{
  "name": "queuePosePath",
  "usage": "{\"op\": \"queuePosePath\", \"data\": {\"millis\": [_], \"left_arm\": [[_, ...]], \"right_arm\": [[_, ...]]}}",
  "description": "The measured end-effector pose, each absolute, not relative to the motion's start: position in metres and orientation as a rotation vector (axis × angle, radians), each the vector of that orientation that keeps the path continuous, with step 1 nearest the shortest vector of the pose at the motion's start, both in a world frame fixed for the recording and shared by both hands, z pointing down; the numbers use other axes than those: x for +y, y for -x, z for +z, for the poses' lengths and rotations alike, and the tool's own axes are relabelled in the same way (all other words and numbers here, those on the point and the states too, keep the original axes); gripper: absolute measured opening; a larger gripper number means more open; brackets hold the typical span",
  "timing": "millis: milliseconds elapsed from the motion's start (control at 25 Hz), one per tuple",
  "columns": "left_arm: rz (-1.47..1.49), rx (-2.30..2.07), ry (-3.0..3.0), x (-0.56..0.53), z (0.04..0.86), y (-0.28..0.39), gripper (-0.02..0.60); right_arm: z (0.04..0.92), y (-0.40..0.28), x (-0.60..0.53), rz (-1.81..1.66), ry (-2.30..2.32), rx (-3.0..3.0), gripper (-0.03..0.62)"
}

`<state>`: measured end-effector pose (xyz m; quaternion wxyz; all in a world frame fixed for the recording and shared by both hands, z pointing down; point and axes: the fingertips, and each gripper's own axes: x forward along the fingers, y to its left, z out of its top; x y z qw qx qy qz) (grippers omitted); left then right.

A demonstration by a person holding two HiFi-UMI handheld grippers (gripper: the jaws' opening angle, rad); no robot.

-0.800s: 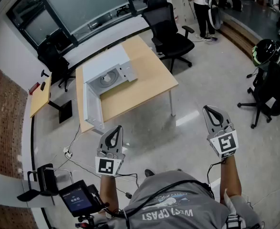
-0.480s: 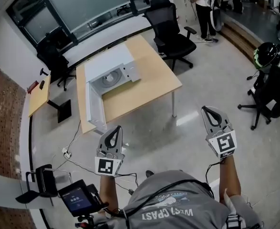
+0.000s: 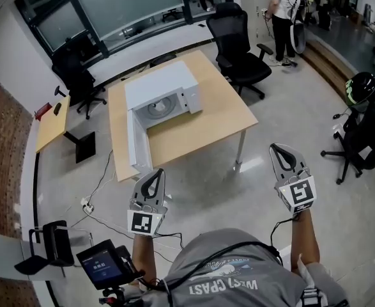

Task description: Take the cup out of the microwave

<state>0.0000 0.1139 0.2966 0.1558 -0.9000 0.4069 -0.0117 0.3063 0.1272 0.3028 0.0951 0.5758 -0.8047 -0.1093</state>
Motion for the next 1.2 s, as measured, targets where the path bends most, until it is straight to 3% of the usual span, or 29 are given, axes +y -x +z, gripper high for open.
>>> {"op": "queuePosePath", "data": {"millis": [520, 1200], "left_arm": [[0.018, 1.223, 2.555, 0.09, 0.302, 0.141, 0.026], [-0.01, 1.351, 2.487, 0.062, 0.324, 0.202, 0.026]], "right_arm": [[0.294, -0.153, 0.067, -0.308, -1.623, -2.461, 0.012], [0.321, -0.035, -0.056, -0.259, -1.335, -2.596, 0.012]]}}
